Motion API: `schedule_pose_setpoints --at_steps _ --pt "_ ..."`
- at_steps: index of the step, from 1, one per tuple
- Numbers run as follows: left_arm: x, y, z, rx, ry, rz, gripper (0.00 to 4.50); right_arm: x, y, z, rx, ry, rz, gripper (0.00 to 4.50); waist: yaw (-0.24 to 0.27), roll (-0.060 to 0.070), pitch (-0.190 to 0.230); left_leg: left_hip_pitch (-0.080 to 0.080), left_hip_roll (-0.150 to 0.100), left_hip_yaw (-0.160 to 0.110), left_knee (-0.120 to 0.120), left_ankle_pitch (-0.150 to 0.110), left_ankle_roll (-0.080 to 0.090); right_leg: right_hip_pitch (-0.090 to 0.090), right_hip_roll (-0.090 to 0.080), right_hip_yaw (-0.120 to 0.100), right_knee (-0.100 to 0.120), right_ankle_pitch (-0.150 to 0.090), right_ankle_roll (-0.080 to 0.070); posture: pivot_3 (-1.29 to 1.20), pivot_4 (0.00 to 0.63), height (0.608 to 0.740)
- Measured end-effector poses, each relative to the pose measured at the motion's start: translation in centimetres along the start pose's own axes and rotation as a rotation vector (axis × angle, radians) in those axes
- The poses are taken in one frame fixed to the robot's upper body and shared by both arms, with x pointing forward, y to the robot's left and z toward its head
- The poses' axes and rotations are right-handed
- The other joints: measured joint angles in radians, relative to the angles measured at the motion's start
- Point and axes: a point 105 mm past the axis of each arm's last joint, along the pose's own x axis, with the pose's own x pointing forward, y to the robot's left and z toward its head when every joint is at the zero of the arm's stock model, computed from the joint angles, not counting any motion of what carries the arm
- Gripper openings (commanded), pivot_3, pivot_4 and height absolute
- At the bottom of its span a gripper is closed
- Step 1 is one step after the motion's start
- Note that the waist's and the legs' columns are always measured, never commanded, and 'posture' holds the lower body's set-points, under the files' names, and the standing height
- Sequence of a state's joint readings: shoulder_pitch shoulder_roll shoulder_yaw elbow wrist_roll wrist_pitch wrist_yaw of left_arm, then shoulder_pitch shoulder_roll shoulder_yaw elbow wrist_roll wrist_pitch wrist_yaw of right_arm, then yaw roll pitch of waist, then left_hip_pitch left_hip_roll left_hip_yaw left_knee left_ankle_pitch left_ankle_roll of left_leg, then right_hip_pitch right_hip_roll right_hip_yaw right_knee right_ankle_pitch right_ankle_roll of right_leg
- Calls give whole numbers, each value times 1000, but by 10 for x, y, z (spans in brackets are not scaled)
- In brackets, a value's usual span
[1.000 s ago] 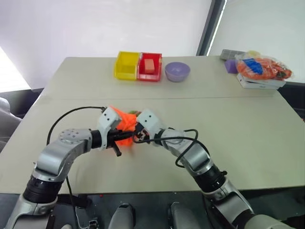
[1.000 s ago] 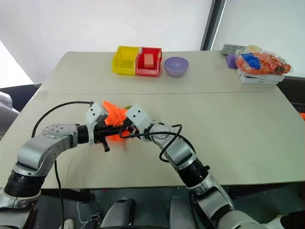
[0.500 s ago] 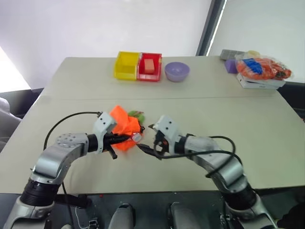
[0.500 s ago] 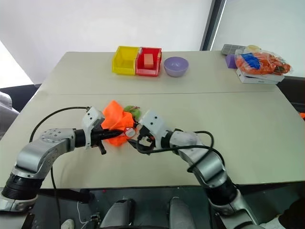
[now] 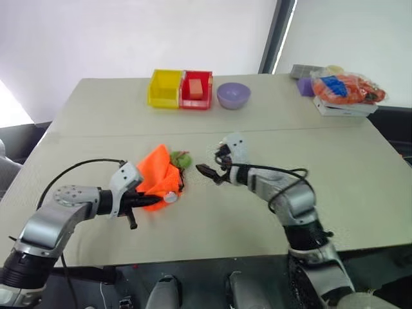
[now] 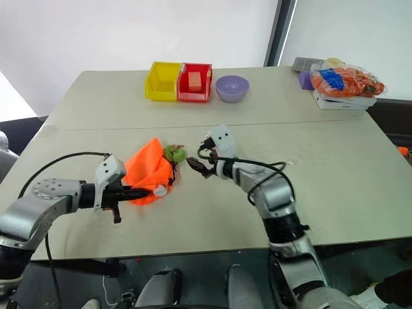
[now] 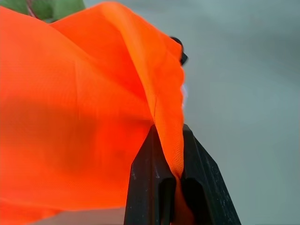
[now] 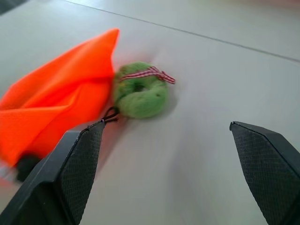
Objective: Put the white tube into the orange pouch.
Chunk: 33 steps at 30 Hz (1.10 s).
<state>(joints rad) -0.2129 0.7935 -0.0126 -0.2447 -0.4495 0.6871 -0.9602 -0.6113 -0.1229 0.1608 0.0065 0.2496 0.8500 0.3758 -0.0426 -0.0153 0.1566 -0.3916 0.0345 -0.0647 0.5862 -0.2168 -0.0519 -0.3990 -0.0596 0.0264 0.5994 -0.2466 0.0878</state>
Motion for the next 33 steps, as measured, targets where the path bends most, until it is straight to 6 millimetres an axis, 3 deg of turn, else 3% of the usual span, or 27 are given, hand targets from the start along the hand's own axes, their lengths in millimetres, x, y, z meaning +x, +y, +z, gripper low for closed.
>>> schedule_pose_setpoints --at_steps 1,7,13,14,17,23,30,33 --pt "2 0 2 -14 -21 0 814 8 1 1 4 -1 -9 4500 0 0 0 0 0 0 -1 0 0 0 0 0 0 0 1 0 150 740" --pt "-2 6 9 -33 -89 52 3694 36 2 -10 54 21 -46 4500 -2 0 0 2 0 0 -3 0 0 0 1 0 1 0 1 0 150 740" --pt "-17 15 11 -47 -140 114 3694 55 7 -15 67 29 -50 4500 -5 0 0 3 1 0 -3 0 0 0 2 0 3 0 1 0 150 740" --pt "-19 16 8 -55 -142 124 3730 59 6 -14 64 24 -53 4242 -5 0 0 3 1 -1 -3 0 0 0 2 0 3 0 1 0 150 740" --pt "-21 18 0 -82 -133 139 3748 63 3 -18 52 19 -67 3134 -2 0 0 3 1 -1 -3 0 0 0 2 0 3 0 1 0 150 740" --pt "-22 19 -7 -99 -125 152 3748 65 7 -17 48 -14 -34 39 -3 0 0 3 1 -1 -3 0 0 0 2 0 4 0 1 0 150 740" --pt "-19 24 -4 -123 -170 183 3748 50 -4 -20 30 -49 -66 39 -1 0 0 3 1 -1 -3 0 0 0 2 0 4 0 1 0 150 740" --pt "-20 33 10 -125 -242 217 3748 27 -20 -15 31 -105 -121 39 3 -1 0 3 1 -1 -2 0 0 0 2 0 4 -1 1 0 150 740"
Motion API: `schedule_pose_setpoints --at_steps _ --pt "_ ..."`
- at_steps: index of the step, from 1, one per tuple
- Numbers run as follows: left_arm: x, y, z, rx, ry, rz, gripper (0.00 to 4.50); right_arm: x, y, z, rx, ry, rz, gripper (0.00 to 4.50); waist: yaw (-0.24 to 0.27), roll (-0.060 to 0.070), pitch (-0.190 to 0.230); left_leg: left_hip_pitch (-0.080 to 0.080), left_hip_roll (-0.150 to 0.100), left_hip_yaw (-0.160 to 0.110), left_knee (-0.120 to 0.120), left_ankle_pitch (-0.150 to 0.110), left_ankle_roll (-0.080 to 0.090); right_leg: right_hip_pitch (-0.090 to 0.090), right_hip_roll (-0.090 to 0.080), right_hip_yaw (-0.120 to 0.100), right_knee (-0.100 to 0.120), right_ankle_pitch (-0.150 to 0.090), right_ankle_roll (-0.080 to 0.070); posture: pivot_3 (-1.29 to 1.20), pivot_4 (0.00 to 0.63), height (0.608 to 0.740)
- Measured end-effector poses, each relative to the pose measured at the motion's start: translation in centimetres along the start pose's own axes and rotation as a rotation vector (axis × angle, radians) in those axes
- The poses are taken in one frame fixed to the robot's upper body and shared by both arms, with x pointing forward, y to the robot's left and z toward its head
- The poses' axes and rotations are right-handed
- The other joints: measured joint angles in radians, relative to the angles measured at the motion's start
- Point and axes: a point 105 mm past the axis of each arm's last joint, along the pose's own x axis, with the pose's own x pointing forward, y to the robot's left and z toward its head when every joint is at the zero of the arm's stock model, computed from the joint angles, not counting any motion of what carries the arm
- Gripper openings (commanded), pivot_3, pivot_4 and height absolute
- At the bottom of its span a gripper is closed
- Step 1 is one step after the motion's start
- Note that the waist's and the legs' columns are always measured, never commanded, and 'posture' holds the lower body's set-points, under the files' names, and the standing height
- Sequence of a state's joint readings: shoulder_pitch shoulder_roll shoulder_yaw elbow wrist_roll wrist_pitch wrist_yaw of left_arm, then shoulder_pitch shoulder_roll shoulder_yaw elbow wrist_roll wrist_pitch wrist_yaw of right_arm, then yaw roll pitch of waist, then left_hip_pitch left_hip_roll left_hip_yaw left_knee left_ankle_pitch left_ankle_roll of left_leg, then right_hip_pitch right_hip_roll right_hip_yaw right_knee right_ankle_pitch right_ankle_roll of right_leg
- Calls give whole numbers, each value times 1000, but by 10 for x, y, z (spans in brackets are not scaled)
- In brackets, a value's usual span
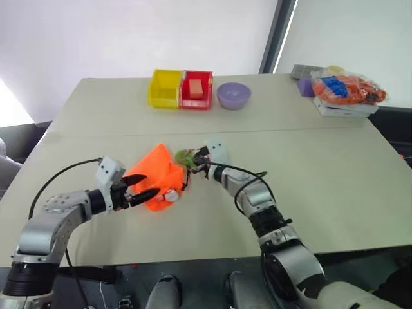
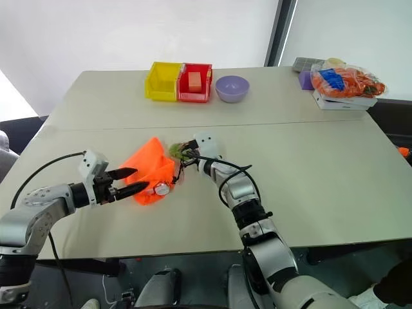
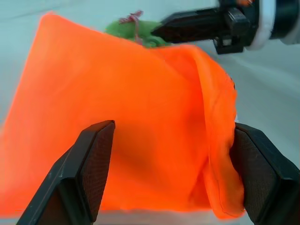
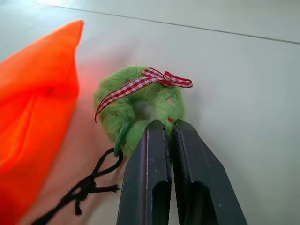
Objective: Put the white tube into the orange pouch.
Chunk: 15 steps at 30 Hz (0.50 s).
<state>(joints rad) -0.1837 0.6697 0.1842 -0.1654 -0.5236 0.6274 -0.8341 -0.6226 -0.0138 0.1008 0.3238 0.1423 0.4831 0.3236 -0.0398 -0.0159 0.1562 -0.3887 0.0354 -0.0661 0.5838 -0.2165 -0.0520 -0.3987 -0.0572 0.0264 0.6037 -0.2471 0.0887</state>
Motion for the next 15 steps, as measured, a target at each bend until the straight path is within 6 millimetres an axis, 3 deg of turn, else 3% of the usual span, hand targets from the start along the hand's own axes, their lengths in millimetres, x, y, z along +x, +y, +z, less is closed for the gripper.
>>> schedule_pose_setpoints --at_steps 4,8,9,12,15 --pt "4 7 16 -4 -60 14 3748 -46 -30 19 29 -103 -78 39 0 0 0 0 0 0 0 0 0 1 0 0 0 0 1 0 150 740" --pt "13 11 24 -17 -88 2 3748 -78 -41 33 45 -157 -108 39 -5 0 0 3 0 0 0 0 0 1 1 0 1 0 0 0 150 740" --pt "14 12 25 -24 -91 2 3748 -82 -40 36 50 -169 -101 39 -6 0 0 3 0 0 0 0 0 1 1 0 2 -1 0 0 150 740" --pt "20 13 26 -48 -96 -40 4457 -92 -34 46 49 -201 -79 0 -4 0 0 4 0 0 0 0 0 1 1 0 4 -1 0 0 150 740" --pt "24 12 33 -51 -110 -78 4457 -97 -31 53 39 -220 -67 0 -3 0 0 3 0 0 1 0 0 1 1 0 4 -1 0 0 150 740"
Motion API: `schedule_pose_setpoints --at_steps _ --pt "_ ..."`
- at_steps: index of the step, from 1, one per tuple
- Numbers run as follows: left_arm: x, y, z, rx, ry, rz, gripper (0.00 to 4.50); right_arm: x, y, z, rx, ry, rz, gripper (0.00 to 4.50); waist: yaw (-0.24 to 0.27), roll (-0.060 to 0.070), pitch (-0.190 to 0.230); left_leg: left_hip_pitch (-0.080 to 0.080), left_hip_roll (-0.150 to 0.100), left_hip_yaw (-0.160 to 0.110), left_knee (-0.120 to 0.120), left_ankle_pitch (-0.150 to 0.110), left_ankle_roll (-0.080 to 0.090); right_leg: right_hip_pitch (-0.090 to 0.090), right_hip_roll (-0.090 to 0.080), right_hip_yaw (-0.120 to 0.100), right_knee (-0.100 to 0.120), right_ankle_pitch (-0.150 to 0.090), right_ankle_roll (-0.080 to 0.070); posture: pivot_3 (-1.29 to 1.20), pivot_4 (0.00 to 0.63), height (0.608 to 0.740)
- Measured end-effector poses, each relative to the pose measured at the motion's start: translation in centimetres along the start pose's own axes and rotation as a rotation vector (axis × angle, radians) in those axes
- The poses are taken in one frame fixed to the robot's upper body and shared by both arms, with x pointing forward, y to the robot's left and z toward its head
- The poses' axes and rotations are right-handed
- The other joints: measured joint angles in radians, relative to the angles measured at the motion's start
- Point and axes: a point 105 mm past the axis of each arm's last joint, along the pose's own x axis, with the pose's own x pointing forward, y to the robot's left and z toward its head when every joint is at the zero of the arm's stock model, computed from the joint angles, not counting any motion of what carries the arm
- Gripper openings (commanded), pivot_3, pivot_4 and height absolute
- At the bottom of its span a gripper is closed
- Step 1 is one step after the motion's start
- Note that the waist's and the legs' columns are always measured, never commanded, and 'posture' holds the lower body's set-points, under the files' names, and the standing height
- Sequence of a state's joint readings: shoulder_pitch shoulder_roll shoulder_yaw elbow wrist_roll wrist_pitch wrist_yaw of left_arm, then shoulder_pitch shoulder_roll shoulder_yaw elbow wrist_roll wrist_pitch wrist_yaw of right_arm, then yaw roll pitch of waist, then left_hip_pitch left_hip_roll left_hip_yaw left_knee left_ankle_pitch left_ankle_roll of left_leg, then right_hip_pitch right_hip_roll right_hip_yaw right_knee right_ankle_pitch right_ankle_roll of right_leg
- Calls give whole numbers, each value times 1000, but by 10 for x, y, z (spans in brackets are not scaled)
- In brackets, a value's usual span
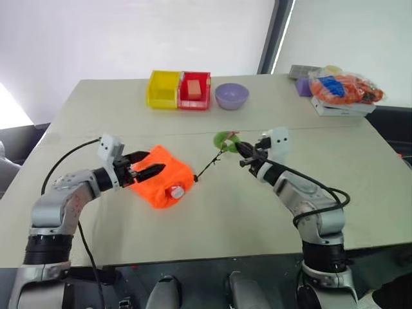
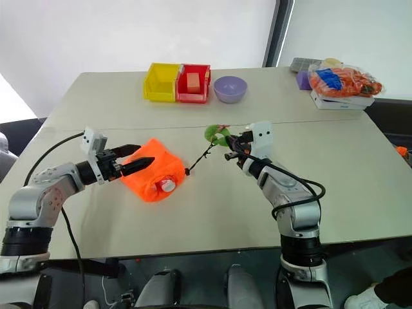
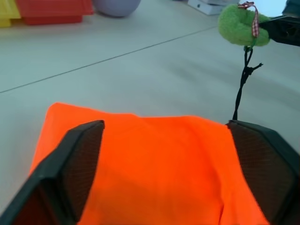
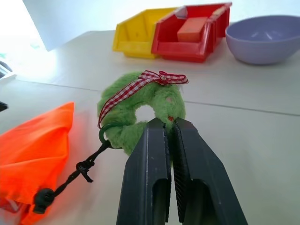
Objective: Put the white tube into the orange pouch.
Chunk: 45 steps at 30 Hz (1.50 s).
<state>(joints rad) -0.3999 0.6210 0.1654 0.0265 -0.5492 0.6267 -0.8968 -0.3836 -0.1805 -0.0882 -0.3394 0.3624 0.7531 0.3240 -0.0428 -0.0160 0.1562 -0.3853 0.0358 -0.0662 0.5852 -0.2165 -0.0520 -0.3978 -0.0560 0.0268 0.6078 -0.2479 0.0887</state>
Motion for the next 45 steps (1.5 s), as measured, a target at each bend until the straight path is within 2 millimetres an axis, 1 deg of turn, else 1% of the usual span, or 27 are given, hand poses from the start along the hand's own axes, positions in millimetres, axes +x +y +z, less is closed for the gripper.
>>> schedule_pose_setpoints --at_steps 2,6,11,13,20,21,23,29,32,33,34,37,45 --pt "3 1 2 -2 -4 -11 4457 -2 2 2 2 -8 7 0 0 0 0 0 0 0 0 0 0 0 0 0 0 0 0 0 150 740" --pt "7 0 -2 -17 14 -38 4457 -4 5 6 4 -24 21 0 0 0 0 -1 0 0 0 0 0 0 0 0 0 0 0 0 150 740" --pt "15 -15 -6 -8 40 -135 4457 -6 11 20 14 -73 49 0 0 0 0 -1 0 0 0 0 0 -1 0 0 0 0 0 0 150 740" --pt "21 -24 -7 24 57 -184 4457 -5 13 25 15 -86 59 0 1 0 0 -1 0 0 1 0 0 -1 0 0 0 0 0 0 150 740" --pt "46 -49 -3 152 92 -339 4457 -4 19 33 13 -103 92 0 5 0 0 -2 0 0 1 0 0 0 0 0 -1 0 0 0 150 740" --pt "48 -49 -3 157 96 -347 4457 -3 20 33 11 -105 95 0 4 0 0 -2 0 0 1 0 0 -1 0 0 -1 0 0 0 150 740" --pt "58 -51 -7 172 134 -399 4457 -3 22 35 5 -107 106 0 4 0 0 -2 0 0 1 0 0 -1 0 0 -1 0 0 0 150 740" --pt "68 -50 -25 166 229 -489 4457 -2 24 34 -1 -101 118 0 0 0 0 -4 0 0 1 0 0 -2 0 0 -1 0 0 0 150 740" --pt "71 -49 -28 159 243 -511 4457 -1 26 33 -5 -95 123 0 2 0 0 -4 0 0 1 0 0 -2 0 0 -1 -1 0 0 150 740" --pt "72 -50 -28 154 247 -521 3950 -1 27 32 -6 -91 126 0 2 0 0 -4 0 0 1 0 0 -2 0 0 -1 -1 0 0 150 740" --pt "73 -50 -28 150 249 -532 3606 -1 29 31 -7 -87 132 0 1 0 0 -4 0 0 2 0 0 -2 0 0 -1 -1 0 0 150 740" --pt "74 -52 -28 145 249 -549 2131 0 32 30 -10 -82 138 0 1 0 0 -4 0 0 2 0 0 -2 0 0 -1 -1 0 0 150 740" --pt "73 -52 -30 161 270 -554 2131 0 33 30 -18 -80 141 0 1 0 0 -4 0 -1 2 0 0 -2 0 0 -1 -1 0 0 150 740"
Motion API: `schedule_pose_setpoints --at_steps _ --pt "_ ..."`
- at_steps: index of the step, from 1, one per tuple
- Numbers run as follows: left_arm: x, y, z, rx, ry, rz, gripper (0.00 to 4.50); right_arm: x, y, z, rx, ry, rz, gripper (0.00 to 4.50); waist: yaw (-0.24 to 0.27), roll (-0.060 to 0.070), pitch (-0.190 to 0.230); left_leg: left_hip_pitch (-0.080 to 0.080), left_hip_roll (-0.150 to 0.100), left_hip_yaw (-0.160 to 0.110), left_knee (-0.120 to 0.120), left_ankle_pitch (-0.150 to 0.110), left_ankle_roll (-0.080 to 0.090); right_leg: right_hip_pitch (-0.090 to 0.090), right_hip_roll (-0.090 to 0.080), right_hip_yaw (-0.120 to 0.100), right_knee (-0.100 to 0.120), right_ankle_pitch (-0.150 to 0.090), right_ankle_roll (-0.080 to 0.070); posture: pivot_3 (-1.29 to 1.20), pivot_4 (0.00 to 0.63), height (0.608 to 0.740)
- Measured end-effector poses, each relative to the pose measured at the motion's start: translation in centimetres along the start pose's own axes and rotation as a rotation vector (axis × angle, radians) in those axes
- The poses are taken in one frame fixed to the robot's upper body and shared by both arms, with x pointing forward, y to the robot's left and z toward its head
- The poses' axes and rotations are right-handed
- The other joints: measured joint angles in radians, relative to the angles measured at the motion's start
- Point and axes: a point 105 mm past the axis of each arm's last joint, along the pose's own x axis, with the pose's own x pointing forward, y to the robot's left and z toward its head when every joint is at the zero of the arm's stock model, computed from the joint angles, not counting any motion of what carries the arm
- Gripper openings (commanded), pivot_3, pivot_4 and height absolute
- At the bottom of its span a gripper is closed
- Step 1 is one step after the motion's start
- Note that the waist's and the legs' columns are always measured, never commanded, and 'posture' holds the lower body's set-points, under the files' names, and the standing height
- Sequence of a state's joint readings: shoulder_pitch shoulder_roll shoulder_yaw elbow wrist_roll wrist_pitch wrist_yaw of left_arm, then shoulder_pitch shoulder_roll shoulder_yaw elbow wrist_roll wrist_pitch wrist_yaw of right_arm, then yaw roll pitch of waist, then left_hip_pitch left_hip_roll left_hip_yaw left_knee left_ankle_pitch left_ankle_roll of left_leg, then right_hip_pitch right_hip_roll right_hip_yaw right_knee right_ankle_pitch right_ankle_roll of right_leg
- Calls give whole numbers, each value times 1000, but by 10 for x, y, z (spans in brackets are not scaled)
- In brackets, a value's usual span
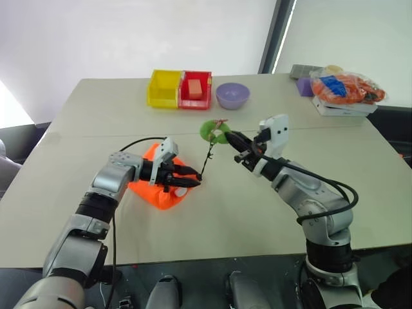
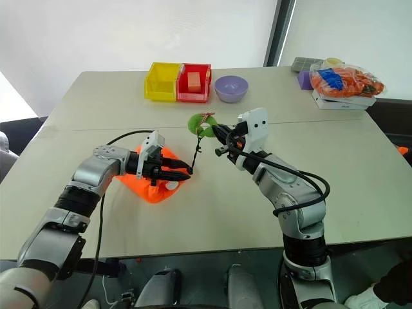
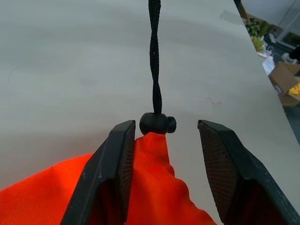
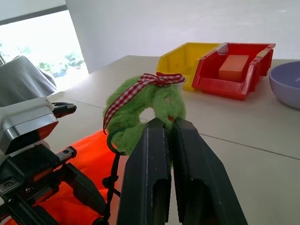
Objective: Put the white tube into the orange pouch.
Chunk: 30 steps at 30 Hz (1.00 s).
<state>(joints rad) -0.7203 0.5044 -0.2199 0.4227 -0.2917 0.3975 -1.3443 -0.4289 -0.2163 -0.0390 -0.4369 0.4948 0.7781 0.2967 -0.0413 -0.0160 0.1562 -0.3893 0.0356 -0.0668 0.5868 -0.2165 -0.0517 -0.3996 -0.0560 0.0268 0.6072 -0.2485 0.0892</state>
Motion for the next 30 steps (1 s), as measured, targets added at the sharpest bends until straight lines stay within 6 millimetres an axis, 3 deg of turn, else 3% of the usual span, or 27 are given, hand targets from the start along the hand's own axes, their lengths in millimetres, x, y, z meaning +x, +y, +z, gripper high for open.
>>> schedule_pose_setpoints --at_steps 16,18,22,30 --pt "3 2 -2 63 33 19 2131 0 0 0 -1 0 -1 0 0 0 0 0 0 0 0 0 0 0 0 0 0 0 0 0 150 740" --pt "3 2 -2 62 33 18 1587 0 0 0 -1 0 0 0 0 0 0 0 0 0 0 0 0 0 0 0 0 0 0 0 150 740" --pt "3 2 -3 59 35 17 54 0 0 0 -1 0 1 0 0 0 0 0 0 0 0 0 0 0 0 0 0 0 0 0 150 740" --pt "0 4 -4 66 45 31 54 0 1 1 -3 -1 5 0 -1 0 0 0 0 0 0 0 0 0 0 0 0 0 0 0 150 740"
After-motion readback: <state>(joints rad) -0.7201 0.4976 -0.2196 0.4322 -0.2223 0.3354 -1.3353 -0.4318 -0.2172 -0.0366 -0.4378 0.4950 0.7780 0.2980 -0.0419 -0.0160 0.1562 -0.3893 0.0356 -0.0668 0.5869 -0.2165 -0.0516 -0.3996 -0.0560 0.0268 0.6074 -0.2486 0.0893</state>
